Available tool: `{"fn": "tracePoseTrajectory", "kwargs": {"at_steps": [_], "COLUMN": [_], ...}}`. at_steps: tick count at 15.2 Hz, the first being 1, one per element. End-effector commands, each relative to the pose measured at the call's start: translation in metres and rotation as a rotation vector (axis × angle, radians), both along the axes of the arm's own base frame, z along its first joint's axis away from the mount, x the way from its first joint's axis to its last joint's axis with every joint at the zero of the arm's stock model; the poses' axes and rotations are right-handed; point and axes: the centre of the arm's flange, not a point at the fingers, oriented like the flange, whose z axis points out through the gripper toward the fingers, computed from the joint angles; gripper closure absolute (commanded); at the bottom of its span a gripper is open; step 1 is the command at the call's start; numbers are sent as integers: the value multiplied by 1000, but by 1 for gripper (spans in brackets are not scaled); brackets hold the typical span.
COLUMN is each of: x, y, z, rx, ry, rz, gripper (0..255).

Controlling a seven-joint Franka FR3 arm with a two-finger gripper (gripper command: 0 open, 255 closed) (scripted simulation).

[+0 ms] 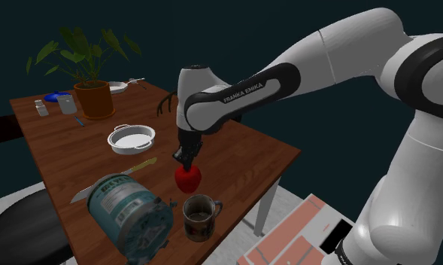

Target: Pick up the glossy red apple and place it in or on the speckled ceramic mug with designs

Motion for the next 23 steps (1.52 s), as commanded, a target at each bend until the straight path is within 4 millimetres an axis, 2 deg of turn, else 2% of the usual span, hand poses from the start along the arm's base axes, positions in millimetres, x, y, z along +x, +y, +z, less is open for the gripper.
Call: {"fn": "tracePoseTrajectory", "kwargs": {"at_steps": [1, 23], "x": [1, 1], "y": [-1, -1], "z": [11, 127], "rx": [0, 0], "ry": [0, 0], "rz": [0, 0], "gripper": [255, 255]}}
